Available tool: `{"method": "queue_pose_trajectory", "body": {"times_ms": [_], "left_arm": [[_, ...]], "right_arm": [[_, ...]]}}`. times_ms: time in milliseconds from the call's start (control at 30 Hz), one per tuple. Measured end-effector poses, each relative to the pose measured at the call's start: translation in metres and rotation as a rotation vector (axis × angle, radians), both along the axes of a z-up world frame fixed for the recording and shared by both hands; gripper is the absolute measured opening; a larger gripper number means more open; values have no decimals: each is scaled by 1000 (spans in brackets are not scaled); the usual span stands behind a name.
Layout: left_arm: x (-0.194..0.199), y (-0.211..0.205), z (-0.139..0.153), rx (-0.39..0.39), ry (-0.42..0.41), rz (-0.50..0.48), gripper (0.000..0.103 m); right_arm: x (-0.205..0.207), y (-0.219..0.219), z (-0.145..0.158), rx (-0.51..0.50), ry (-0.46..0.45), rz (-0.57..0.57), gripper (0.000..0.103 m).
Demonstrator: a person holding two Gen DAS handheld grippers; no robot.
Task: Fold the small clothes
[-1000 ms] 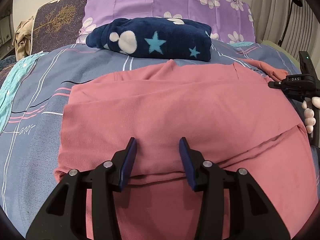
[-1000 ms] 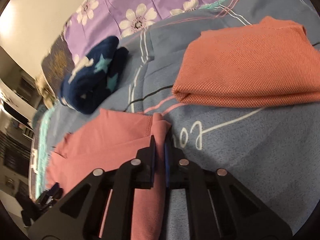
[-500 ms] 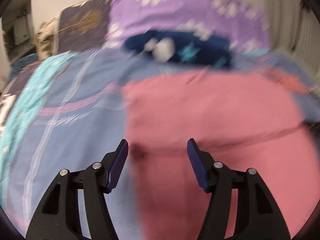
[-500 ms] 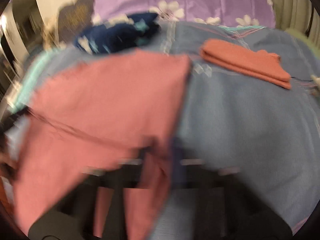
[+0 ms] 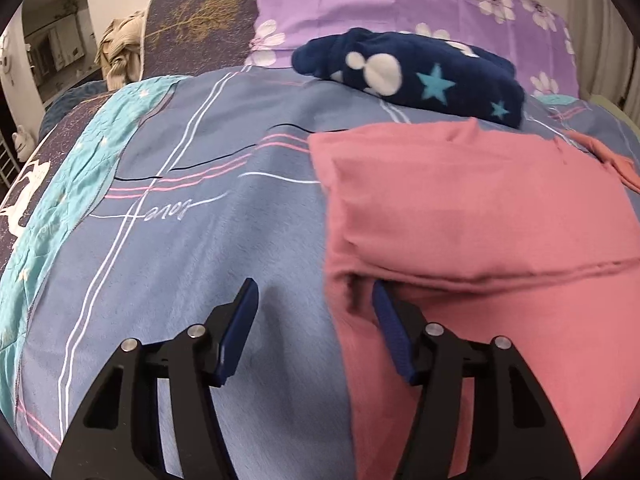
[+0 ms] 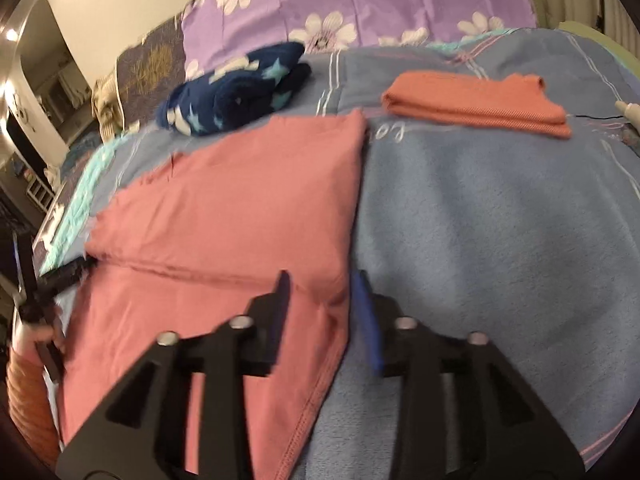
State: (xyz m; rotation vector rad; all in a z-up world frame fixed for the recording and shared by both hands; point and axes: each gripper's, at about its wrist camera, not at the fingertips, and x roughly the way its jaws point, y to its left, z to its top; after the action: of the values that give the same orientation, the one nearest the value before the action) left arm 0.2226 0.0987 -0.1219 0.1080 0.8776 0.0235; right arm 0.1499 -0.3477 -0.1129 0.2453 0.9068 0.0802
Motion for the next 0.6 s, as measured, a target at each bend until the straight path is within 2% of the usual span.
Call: {"method": "queue_pose_trajectory", "body": {"times_ms": [33, 67, 100, 200, 233, 333, 467, 600], "left_arm": [[3, 4, -3, 18, 5, 27, 51], [4, 9, -4, -16, 6, 31, 51], [4, 12, -4, -35, 4, 36, 51], [2, 19, -5, -62, -3, 46, 51], [2, 17, -5, -54, -4, 47, 51], [0, 14, -3, -33, -20, 38, 49], [-24, 26, 2, -183, 13, -49, 47], [-63, 34, 1, -247, 67, -157, 48]], "right_arm": [[1, 5, -6, -31, 15, 15, 21], [2, 8, -12, -91, 18, 13, 8], [1, 8, -18, -156, 1, 5, 6], [-4, -23, -23, 47, -12, -41, 5], [-5, -26, -25, 75, -8, -52, 5], [-8, -19, -21, 45, -18, -59, 8], [-22, -23, -18, 108, -9, -81, 12], [-51, -12, -13, 70, -6, -35, 22]]}}
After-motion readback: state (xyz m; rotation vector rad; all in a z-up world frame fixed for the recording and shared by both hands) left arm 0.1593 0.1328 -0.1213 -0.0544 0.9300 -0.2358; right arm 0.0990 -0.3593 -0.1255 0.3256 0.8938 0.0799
